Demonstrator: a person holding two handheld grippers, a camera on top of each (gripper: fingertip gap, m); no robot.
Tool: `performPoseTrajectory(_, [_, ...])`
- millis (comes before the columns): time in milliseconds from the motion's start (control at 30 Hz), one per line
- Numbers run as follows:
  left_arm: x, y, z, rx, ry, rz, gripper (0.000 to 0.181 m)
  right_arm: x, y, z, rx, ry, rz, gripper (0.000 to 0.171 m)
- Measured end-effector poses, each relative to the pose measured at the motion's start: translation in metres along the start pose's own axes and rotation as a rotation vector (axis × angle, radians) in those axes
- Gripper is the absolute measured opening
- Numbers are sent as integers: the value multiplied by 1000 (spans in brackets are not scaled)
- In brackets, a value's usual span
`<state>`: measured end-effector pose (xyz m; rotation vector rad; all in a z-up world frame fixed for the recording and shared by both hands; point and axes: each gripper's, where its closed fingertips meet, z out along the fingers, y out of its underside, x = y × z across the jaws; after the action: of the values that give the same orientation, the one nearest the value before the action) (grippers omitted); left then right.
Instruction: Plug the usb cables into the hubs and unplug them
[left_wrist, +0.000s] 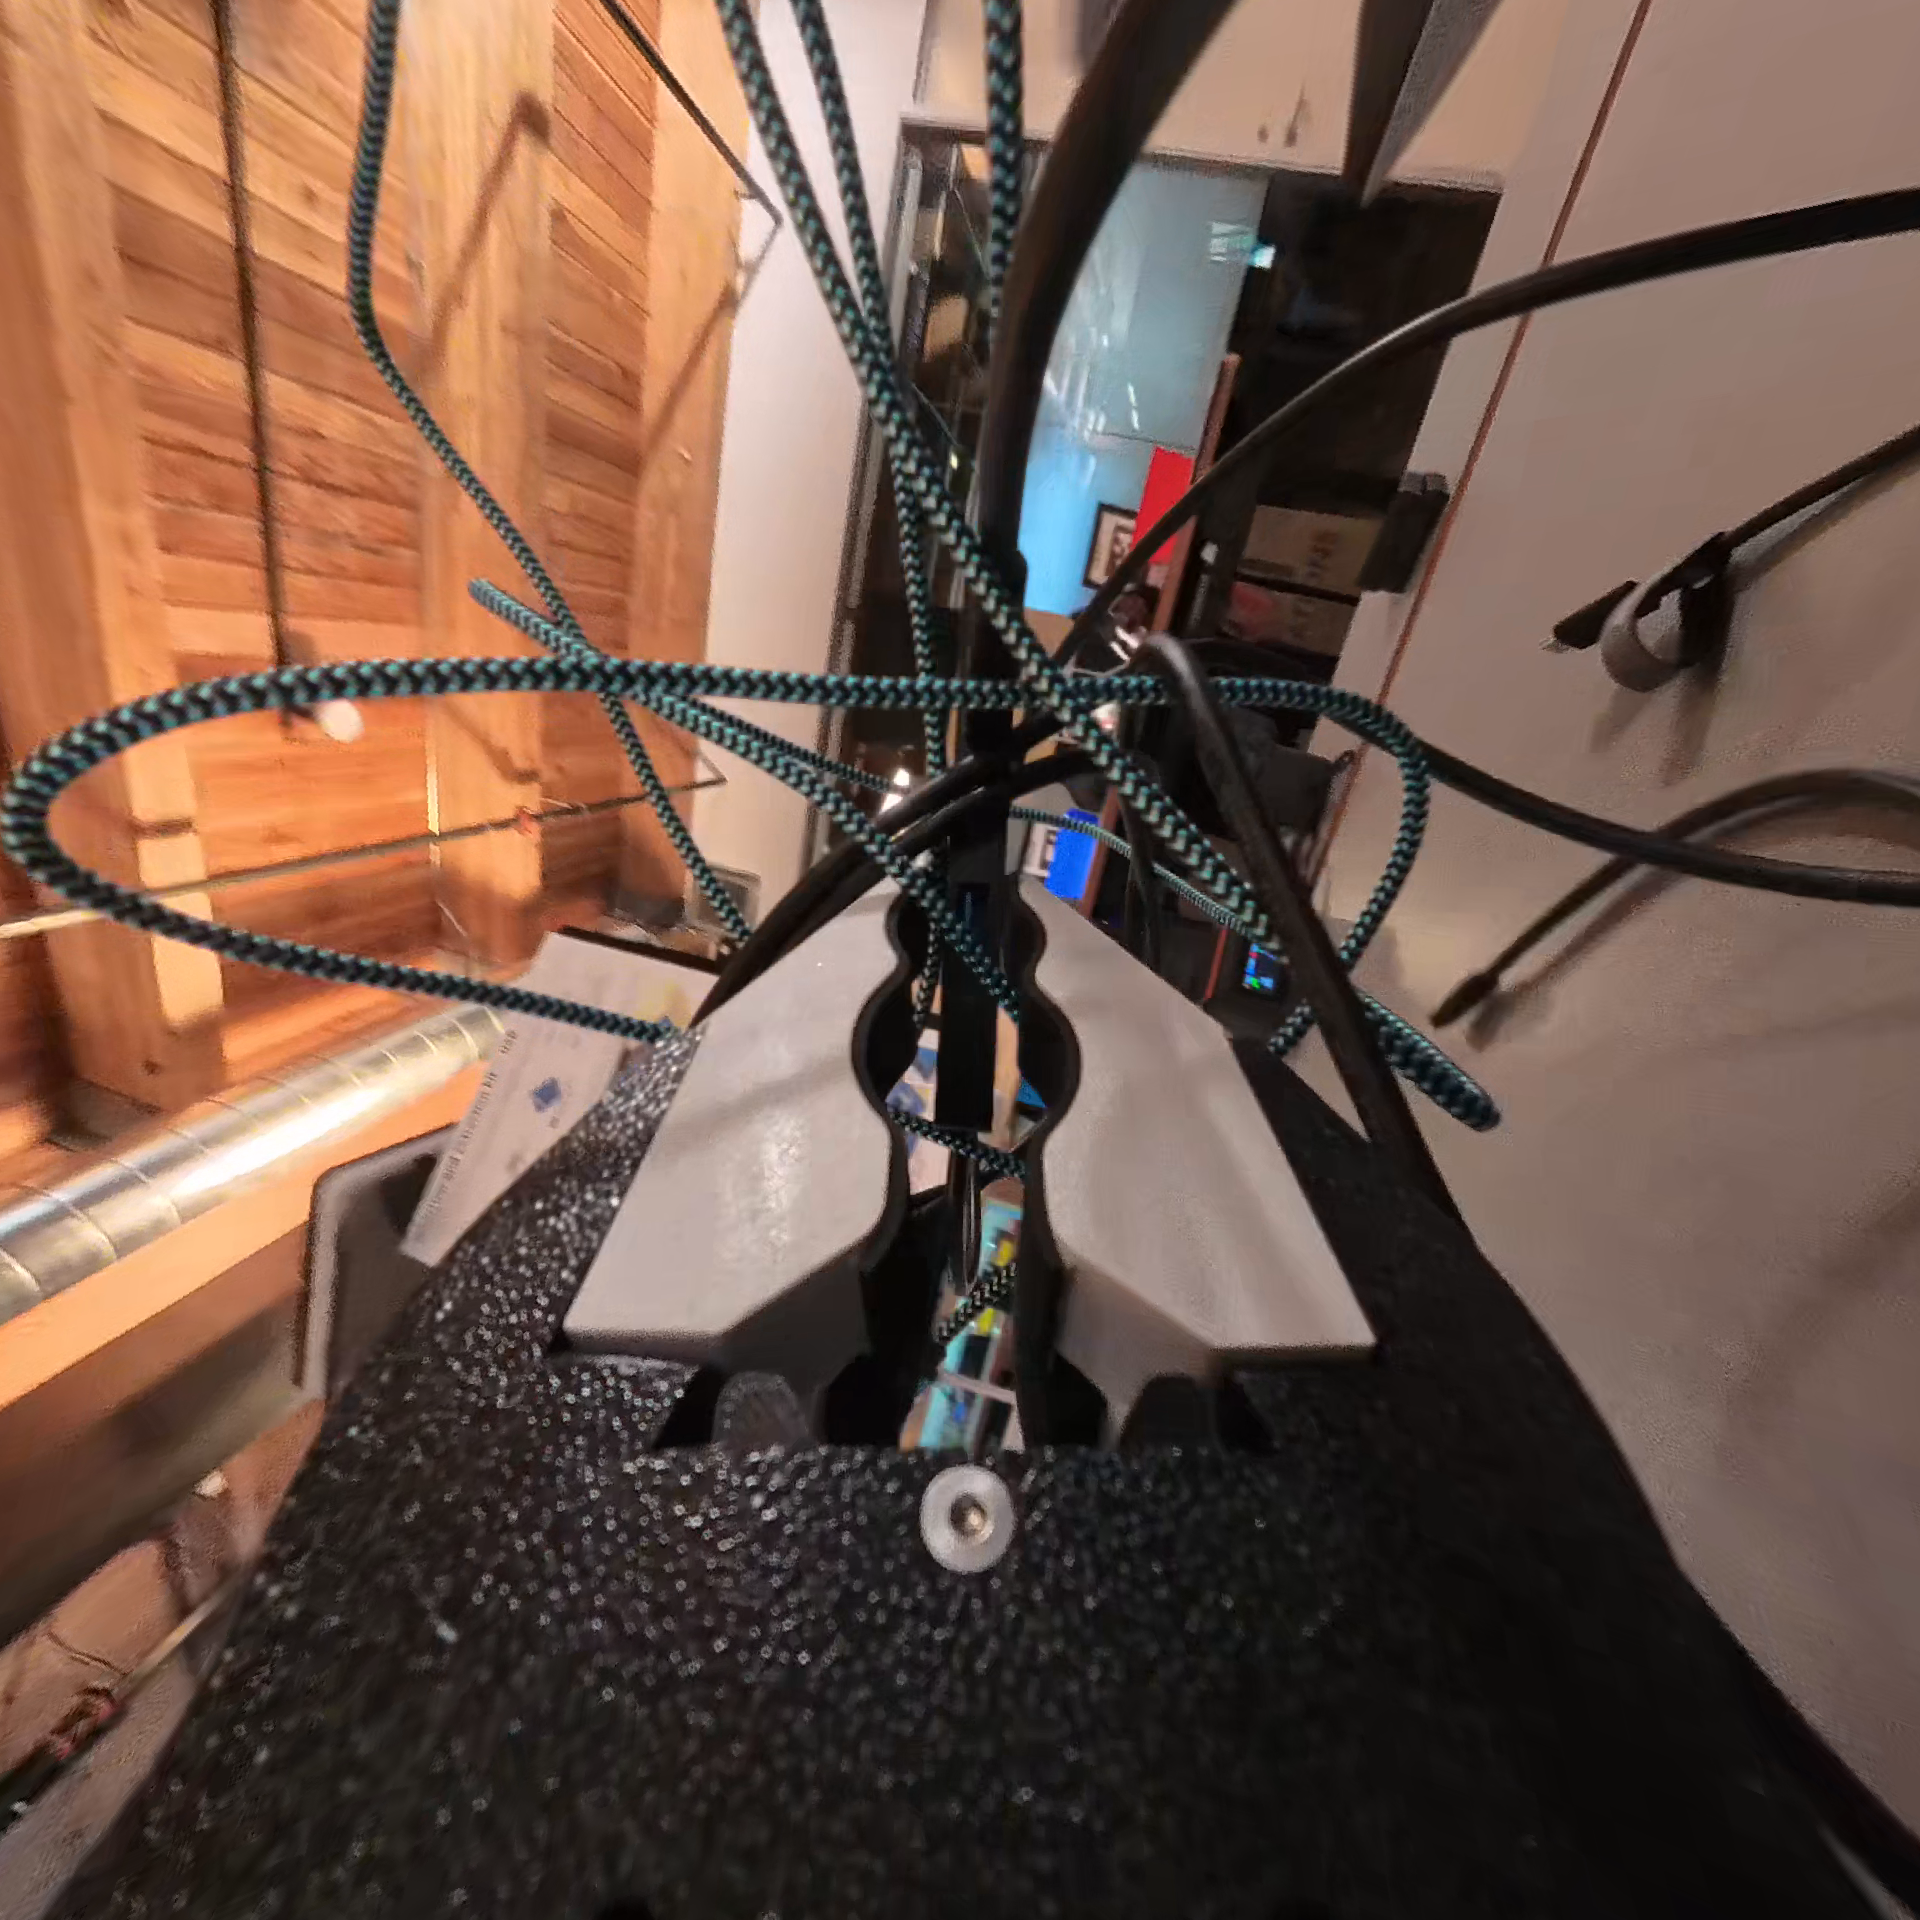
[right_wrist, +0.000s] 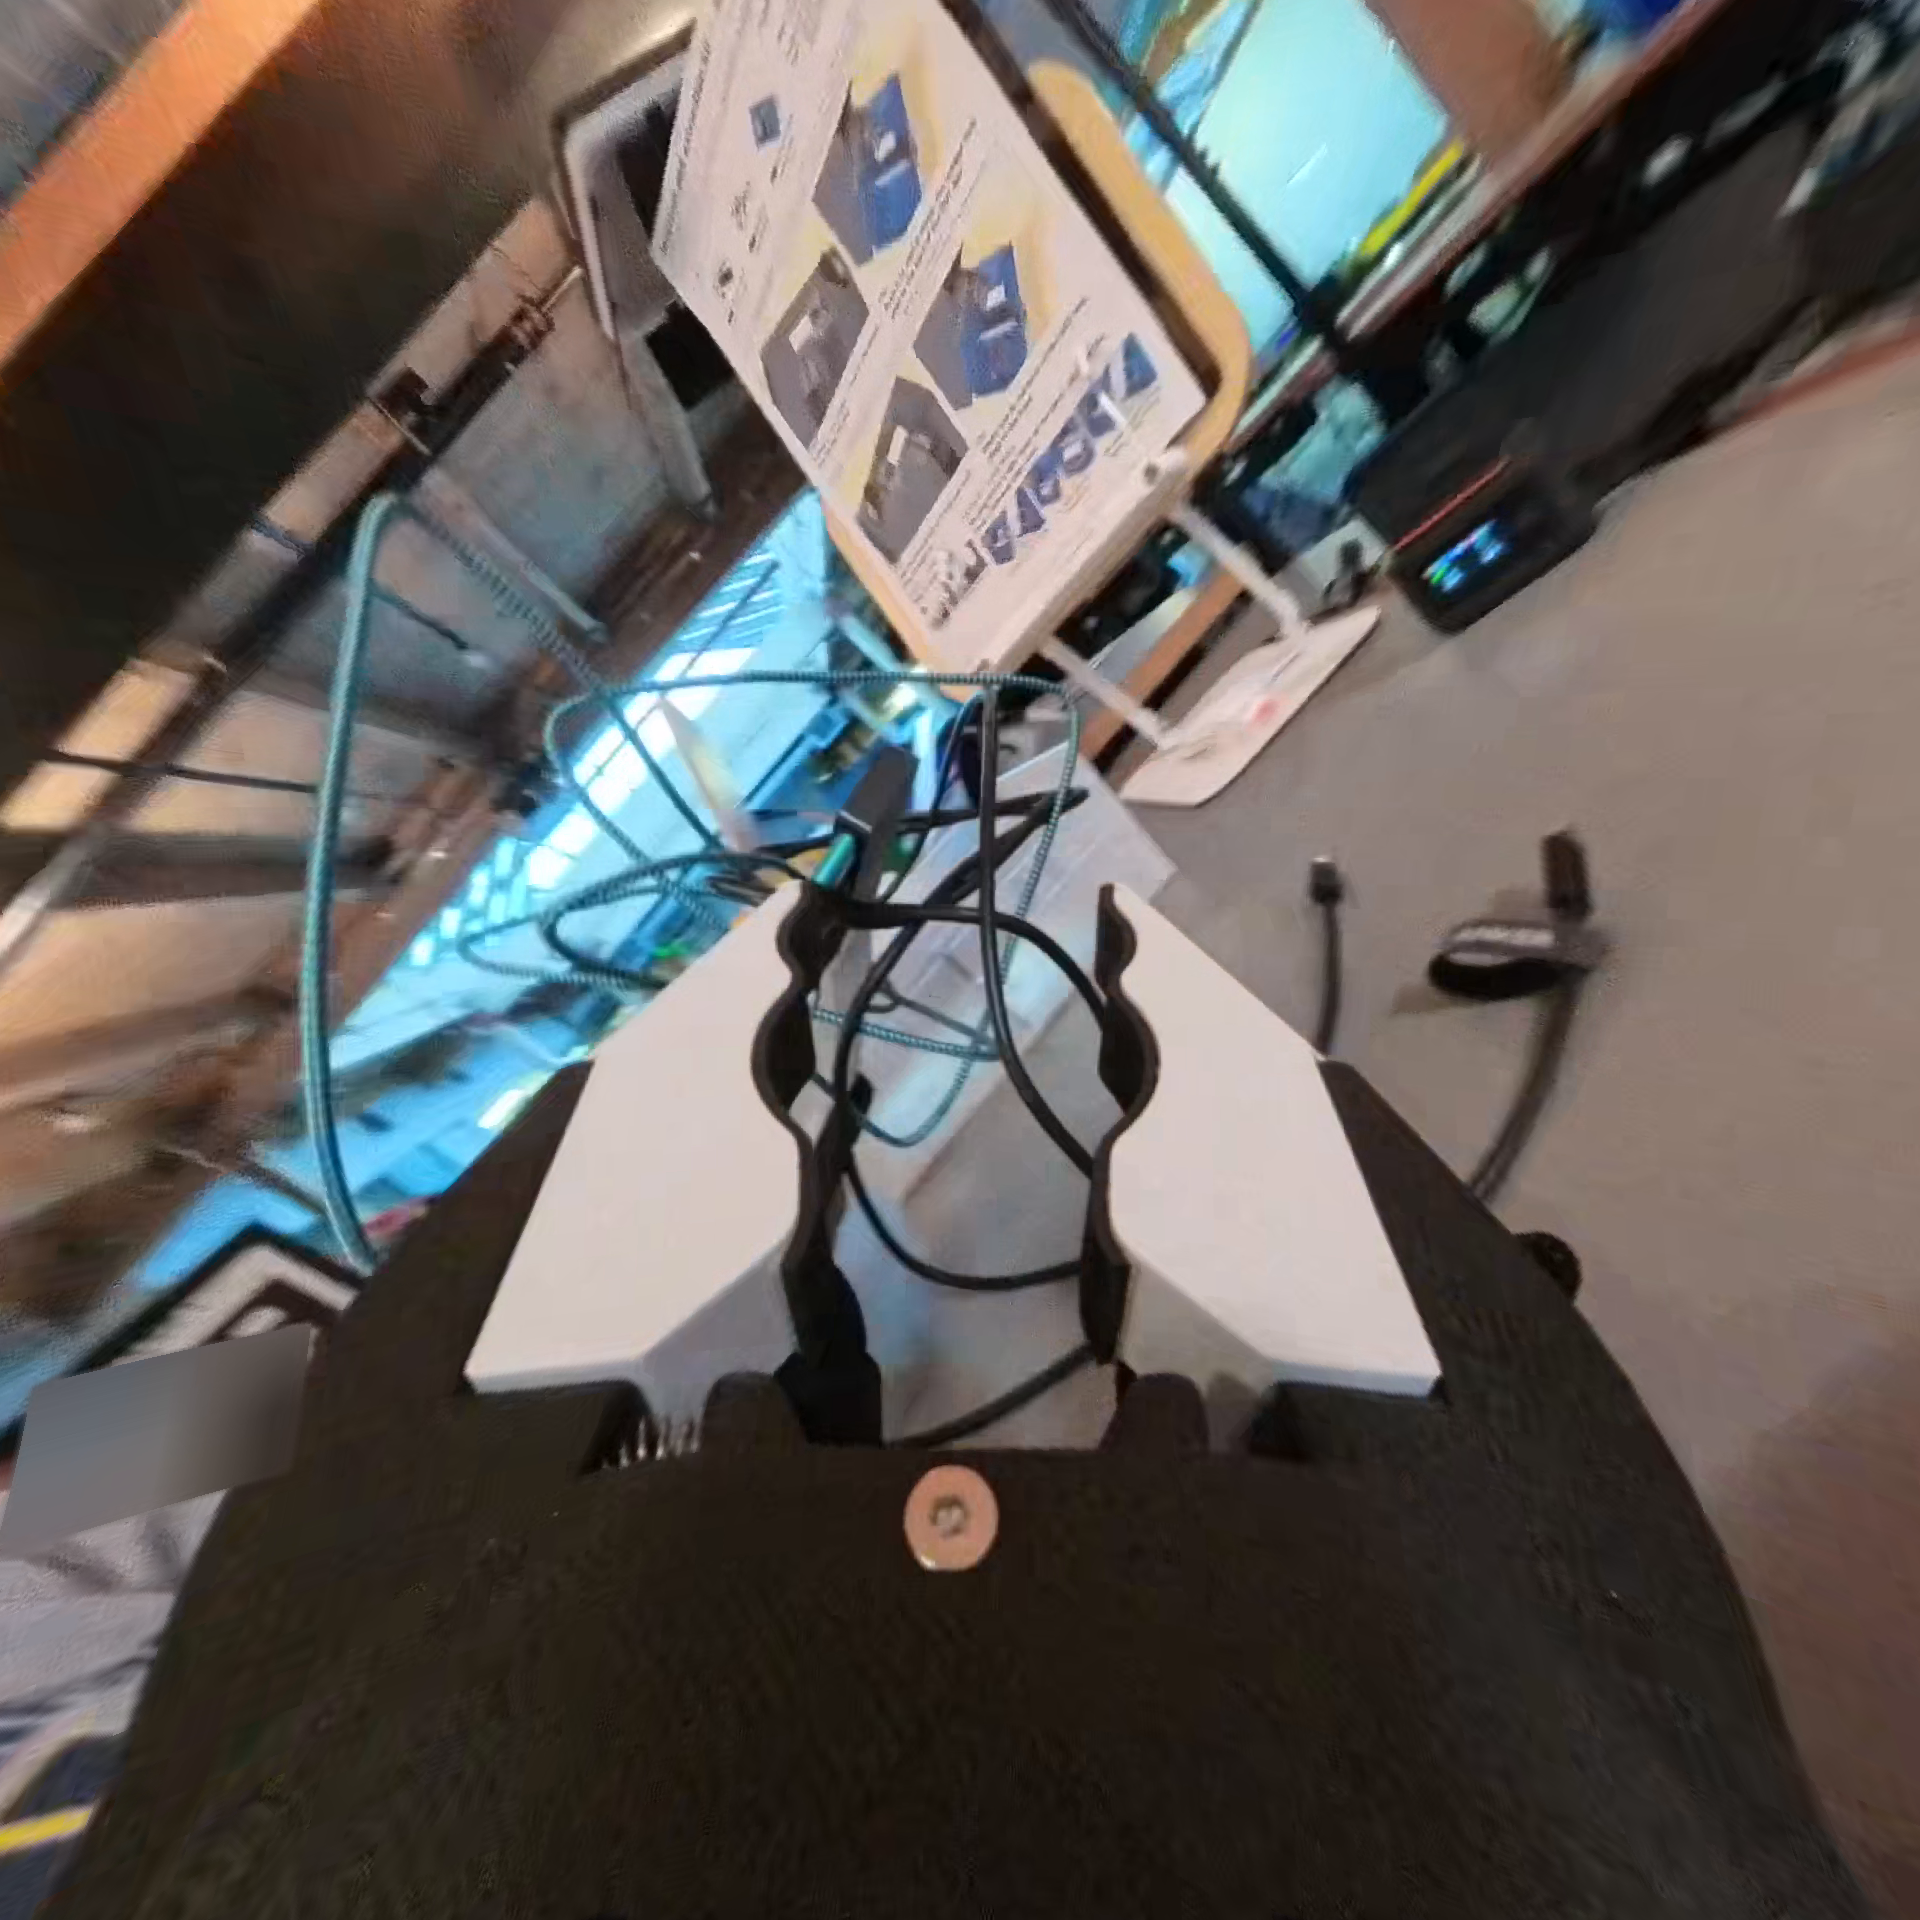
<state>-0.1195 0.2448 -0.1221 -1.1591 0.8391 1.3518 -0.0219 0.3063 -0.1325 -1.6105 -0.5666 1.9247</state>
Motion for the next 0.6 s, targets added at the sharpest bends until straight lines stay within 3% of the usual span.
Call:
performPoseTrajectory(167, [0,-22,-5,98,-30,125,10,-20,-5,19,-142,-152,127,58])
performPoseTrajectory(267, [3,-30,-4,120,-20,149,10,-26,13,28,-331,-184,171,58])
performPoseTrajectory(367, [3,-43,-1,157,-28,180,11,-33,18,34,-399,-207,180,57])
performPoseTrajectory(400, [3,-47,-1,169,-30,190,10,-34,18,35,-402,-208,177,52])
performPoseTrajectory(467, [7,-53,-1,198,-10,160,10,-30,19,37,-420,-171,138,20])
performPoseTrajectory(533, [32,-57,-3,235,198,11,14,-26,15,35,-403,-144,73,13])
performPoseTrajectory(567, [49,-61,-9,250,350,-90,23,-21,12,33,-397,-105,19,12])
performPoseTrajectory(600, [65,-64,-19,255,502,-156,42,-16,8,30,-393,-53,-53,12])
